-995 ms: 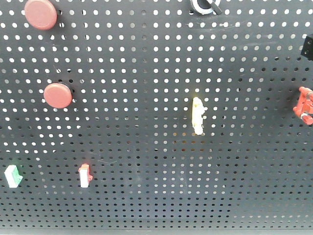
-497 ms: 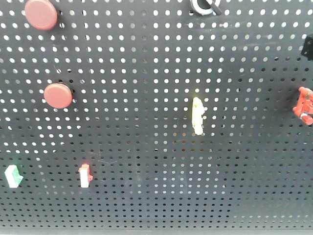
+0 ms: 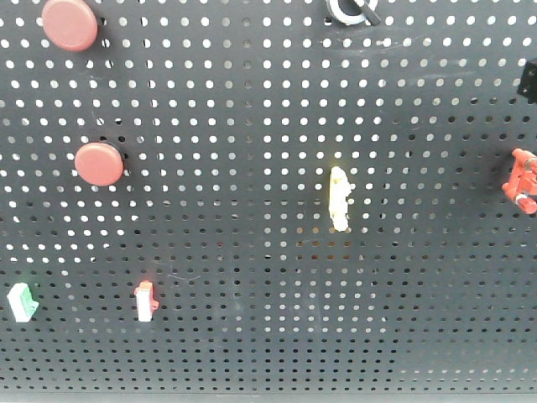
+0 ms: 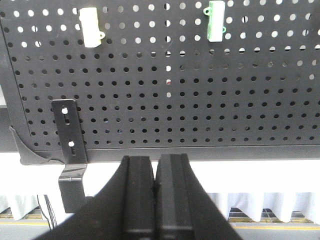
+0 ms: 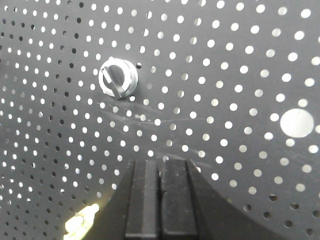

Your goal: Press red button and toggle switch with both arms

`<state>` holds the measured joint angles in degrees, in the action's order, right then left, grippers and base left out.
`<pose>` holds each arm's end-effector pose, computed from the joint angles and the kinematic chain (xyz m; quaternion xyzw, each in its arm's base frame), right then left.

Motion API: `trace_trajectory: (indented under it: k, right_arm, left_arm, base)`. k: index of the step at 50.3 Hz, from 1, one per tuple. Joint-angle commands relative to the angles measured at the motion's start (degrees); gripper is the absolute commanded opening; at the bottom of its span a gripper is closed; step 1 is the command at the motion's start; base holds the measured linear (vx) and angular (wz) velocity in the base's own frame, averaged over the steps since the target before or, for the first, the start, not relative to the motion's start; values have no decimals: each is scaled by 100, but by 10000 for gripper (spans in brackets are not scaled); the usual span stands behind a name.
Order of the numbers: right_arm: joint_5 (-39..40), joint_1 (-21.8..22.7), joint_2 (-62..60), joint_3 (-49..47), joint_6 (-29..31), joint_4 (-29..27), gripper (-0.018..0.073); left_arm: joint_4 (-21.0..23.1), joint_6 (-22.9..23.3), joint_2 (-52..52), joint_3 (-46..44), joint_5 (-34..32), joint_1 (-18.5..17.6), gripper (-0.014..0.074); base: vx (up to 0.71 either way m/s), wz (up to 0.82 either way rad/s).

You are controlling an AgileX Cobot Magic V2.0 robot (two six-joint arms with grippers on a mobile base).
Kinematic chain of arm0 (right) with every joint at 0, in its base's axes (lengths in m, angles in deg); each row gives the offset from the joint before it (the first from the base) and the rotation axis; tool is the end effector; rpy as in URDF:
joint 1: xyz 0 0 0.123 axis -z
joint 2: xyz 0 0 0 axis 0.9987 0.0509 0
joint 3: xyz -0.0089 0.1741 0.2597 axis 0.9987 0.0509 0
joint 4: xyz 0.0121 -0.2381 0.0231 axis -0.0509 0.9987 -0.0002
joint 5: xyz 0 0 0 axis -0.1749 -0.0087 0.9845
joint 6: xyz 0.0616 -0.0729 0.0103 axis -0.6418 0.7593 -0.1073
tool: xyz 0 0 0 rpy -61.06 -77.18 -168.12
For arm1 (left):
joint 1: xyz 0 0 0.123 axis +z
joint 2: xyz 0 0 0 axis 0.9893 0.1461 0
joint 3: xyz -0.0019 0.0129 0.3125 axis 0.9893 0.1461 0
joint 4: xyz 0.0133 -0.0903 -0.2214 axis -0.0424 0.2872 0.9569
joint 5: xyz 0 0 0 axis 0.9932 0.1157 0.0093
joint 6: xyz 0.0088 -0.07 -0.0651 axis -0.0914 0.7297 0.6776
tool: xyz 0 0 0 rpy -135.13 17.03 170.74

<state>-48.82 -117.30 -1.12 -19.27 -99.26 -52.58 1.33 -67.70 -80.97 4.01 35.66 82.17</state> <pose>0.1167 0.0581 0.5014 -0.2108 0.6039 0.0778 0.7647 0.0216 0.0003 0.1958 0.0021 0.7154 0.0096 0.6986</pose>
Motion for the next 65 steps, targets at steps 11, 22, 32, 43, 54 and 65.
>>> trace_trajectory:
  k: [11,22,32,43,54,65]
  right_arm:
    - [419,12,-39,-155,30,86,-3]
    - [332,89,-180,-155,125,84,-3]
    - [305,1747,-1638,1511,311,-830,-3]
    - [680,2761,-3000,4094,840,-1287,-3]
    - [1237,2808,-4245,6502,1214,-1456,-3]
    - [462,2825,-4876,6574,1252,-2122,-3]
  left_arm:
    - [51,-1,127,147,-449,-10,2]
    - [51,-1,127,147,-449,-10,2]
    - [51,-1,127,147,-449,-10,2]
    - [51,-1,127,147,-449,-4,2]
    - [51,-1,127,147,-449,-4,2]
    - [51,-1,131,147,-452,-4,2]
  base:
    - [0,0]
    - [0,0]
    - [0,0]
    - [0,0]
    - [0,0]
    - [0,0]
